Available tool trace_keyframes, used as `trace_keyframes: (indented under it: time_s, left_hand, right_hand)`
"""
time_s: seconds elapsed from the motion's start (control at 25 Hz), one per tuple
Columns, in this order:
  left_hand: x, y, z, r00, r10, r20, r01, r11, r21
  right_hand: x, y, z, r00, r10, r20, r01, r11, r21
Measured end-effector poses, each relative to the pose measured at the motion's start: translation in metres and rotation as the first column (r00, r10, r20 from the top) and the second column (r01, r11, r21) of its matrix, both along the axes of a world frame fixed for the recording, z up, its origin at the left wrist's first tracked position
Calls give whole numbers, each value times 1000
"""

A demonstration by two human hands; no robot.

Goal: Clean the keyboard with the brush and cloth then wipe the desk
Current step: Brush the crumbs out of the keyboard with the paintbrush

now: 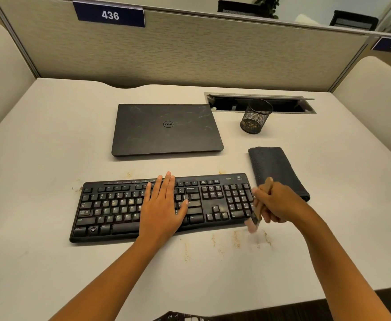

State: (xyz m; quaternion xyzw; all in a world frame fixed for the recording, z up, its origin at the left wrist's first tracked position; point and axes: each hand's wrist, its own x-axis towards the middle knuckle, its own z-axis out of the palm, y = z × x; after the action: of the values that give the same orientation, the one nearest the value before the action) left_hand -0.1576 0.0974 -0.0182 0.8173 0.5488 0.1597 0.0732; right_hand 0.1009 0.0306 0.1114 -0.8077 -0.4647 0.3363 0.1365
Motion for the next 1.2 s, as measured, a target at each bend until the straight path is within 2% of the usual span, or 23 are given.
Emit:
trace_keyframes:
  time_s: [0.16,0.24,0.4,0.48,0.56,0.64,0.72,0.84,0.96,1.08,1.2]
  left_hand:
    - [1,1,-1,1000,-1,0,1,1000,2]
    - [0,0,0,1000,-4,-1,4,1000,6]
    - [0,0,1,1000,-6,-4,6,1000,1]
    - [1,0,1,1000,-4,4,4,1000,-4]
    - [1,0,1,1000,0,-3,0,1000,-7]
    - [1,0,0,1000,6,-5,-6,1000,-2]
    - [0,0,0,1000,3,-9,-4,1000,0]
    - [1,0,1,1000,0,-4,0,1000,4]
    - [1,0,1,1000,-3,-5,3,1000,2]
    - [1,-1,2,1000,-3,-6,3,1000,-2]
    - [1,-1,2,1000,-1,-9,1,1000,-5]
  right_hand:
    - [-8,13,-4,995,-101,-14,100,939,329]
    - [-14,26,-10,990,-104,-91,132,908,398]
    - [-19,35,-21,985,-110,-129,154,898,411]
    - [-17,27,-18,993,-89,-80,110,940,324]
    - [-14,16,-10,1000,-23,1,22,985,173]
    - [-9,11,-3,999,13,35,-16,995,97]
    - [-5,15,0,999,-47,23,41,977,208]
    - [4,33,-4,985,-172,16,145,875,462]
    - [12,48,-13,983,-183,-10,161,834,528]
    - [14,40,-16,992,-122,-19,117,879,463]
    - [22,20,-7,998,10,59,-21,981,195]
